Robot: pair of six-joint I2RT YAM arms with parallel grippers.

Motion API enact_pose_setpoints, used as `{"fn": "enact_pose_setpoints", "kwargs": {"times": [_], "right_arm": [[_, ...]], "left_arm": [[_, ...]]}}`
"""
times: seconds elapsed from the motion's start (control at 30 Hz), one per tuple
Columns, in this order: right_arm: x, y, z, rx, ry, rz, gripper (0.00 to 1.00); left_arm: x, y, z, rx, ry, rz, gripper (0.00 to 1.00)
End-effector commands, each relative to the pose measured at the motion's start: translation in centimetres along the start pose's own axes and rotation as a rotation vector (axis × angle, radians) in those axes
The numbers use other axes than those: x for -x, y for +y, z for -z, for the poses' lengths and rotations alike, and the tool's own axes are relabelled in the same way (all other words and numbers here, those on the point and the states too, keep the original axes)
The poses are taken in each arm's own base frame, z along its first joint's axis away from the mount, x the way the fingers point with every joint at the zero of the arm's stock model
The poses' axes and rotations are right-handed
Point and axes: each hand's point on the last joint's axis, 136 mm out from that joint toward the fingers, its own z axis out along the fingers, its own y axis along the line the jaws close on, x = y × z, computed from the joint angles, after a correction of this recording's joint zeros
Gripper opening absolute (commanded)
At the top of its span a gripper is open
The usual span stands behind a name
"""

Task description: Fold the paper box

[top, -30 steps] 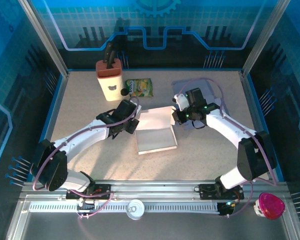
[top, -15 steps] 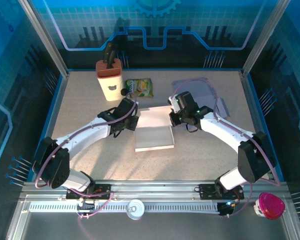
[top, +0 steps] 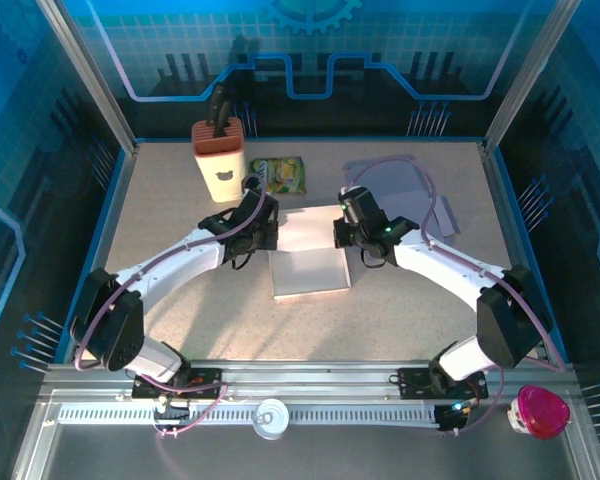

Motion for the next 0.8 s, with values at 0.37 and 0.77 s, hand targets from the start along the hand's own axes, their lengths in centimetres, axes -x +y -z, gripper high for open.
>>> {"fn": "enact_pose_setpoints", "kwargs": {"times": [0.37,0.77], "right_arm": [[1.8,3.8,-0.1,0.122,-0.199,-0.09,0.0],[-1.1,4.5,0.7,0.111,-0.322,-0.031,0.0]], "left_arm": [[4.2,-3.2,0.0,-0.203,-0.292,0.043,0.0],[1.4,-4.1,1.3,-0.384,-0.386,0.018,0.0]]}}
